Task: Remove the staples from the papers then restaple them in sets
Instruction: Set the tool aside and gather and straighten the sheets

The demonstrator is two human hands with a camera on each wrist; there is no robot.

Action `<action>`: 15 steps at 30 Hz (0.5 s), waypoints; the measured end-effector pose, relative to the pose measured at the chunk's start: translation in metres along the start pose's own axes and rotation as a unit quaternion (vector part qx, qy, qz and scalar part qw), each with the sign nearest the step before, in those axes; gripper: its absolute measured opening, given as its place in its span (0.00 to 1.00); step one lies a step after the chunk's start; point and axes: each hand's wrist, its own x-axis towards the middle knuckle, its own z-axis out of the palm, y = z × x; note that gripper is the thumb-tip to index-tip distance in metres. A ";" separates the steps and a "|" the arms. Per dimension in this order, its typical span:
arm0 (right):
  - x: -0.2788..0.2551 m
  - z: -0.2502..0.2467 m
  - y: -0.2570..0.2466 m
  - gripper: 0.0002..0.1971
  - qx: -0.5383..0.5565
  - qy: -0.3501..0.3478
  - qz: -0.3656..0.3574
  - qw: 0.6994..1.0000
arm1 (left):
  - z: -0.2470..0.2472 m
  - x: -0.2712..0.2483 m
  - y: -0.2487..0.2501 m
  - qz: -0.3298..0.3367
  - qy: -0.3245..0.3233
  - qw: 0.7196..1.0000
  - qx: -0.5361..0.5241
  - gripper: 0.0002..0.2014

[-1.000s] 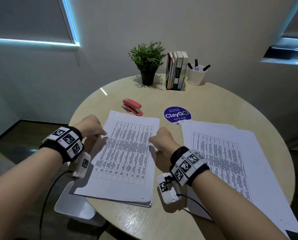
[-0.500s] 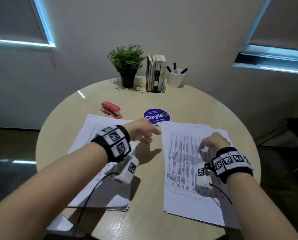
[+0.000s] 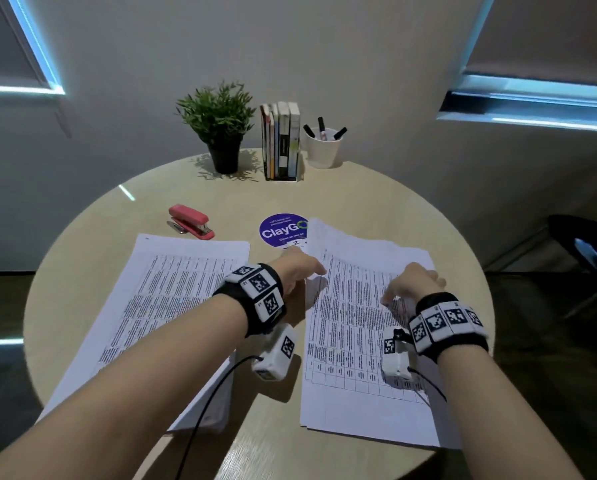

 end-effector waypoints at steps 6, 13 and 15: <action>-0.002 -0.001 0.000 0.42 0.012 -0.009 0.002 1.000 | 0.024 -0.006 -0.006 0.074 -0.006 0.994 0.077 0.15; 0.005 -0.022 0.022 0.47 0.411 0.097 0.057 0.905 | -0.014 -0.015 0.006 0.152 -0.019 0.987 -0.049 0.12; 0.003 -0.036 0.019 0.34 0.567 0.029 0.013 0.823 | -0.033 -0.017 0.017 0.168 -0.038 0.976 -0.131 0.13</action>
